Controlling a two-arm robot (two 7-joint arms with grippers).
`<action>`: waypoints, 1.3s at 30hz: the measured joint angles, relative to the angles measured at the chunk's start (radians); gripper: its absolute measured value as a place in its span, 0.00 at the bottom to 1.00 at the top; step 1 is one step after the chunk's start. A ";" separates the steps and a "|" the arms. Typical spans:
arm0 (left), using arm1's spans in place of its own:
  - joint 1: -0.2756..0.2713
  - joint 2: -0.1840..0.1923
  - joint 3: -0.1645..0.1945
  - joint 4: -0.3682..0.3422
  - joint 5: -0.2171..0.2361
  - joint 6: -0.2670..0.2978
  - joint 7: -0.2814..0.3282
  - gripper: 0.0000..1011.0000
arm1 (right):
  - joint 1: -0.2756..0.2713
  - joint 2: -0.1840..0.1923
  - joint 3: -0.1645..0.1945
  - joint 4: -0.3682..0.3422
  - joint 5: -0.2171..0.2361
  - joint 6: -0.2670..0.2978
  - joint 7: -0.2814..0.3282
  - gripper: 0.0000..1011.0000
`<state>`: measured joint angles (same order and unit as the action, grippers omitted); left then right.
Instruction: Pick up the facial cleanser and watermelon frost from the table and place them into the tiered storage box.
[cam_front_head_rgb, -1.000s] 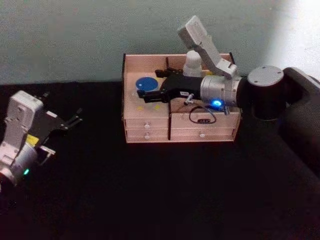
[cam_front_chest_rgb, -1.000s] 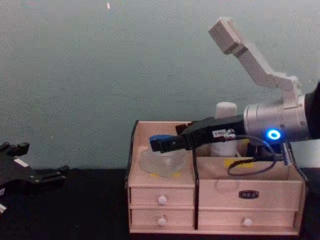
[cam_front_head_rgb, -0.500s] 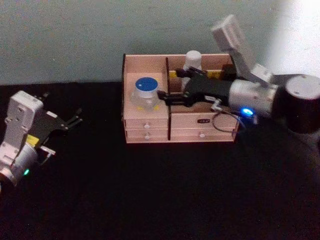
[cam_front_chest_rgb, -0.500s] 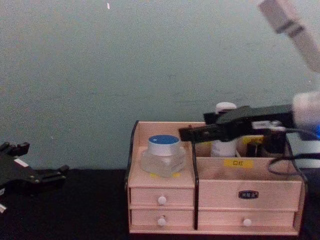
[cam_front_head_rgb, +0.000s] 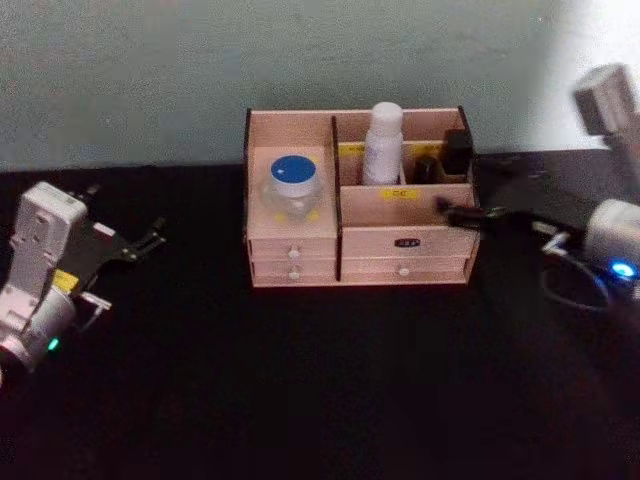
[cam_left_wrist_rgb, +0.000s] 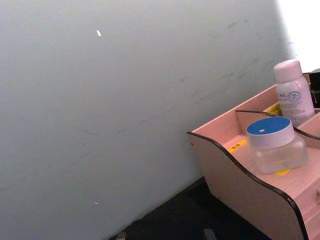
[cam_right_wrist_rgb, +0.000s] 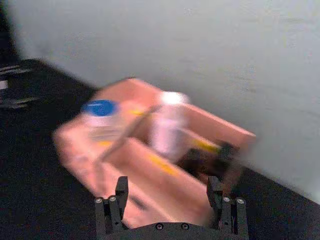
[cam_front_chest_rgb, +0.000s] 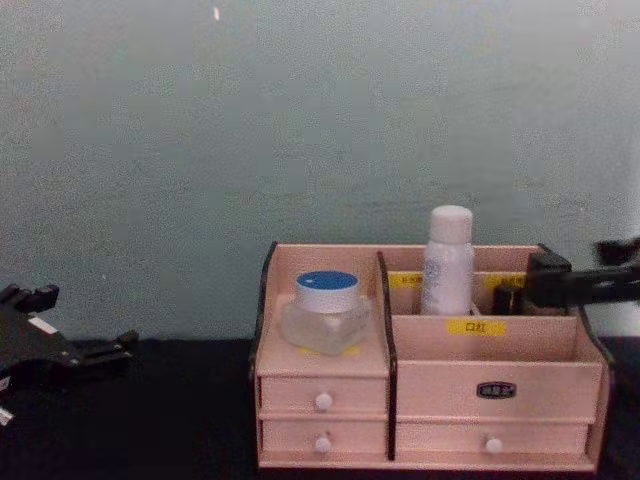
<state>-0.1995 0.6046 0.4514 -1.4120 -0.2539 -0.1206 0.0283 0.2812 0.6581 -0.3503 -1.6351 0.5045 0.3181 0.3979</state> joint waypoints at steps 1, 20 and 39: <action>0.000 0.000 0.000 0.000 0.000 0.000 0.000 0.99 | -0.038 0.000 0.040 -0.023 0.002 0.001 -0.062 0.99; 0.000 0.000 0.000 0.000 0.000 0.000 0.000 0.99 | -0.165 -0.120 0.114 0.019 -0.252 -0.003 -0.523 0.99; 0.000 0.000 0.000 0.000 0.000 0.000 0.000 0.99 | -0.147 -0.159 0.073 0.111 -0.323 0.004 -0.532 0.99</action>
<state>-0.1995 0.6047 0.4514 -1.4120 -0.2539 -0.1205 0.0283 0.1344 0.4995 -0.2777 -1.5241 0.1820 0.3223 -0.1339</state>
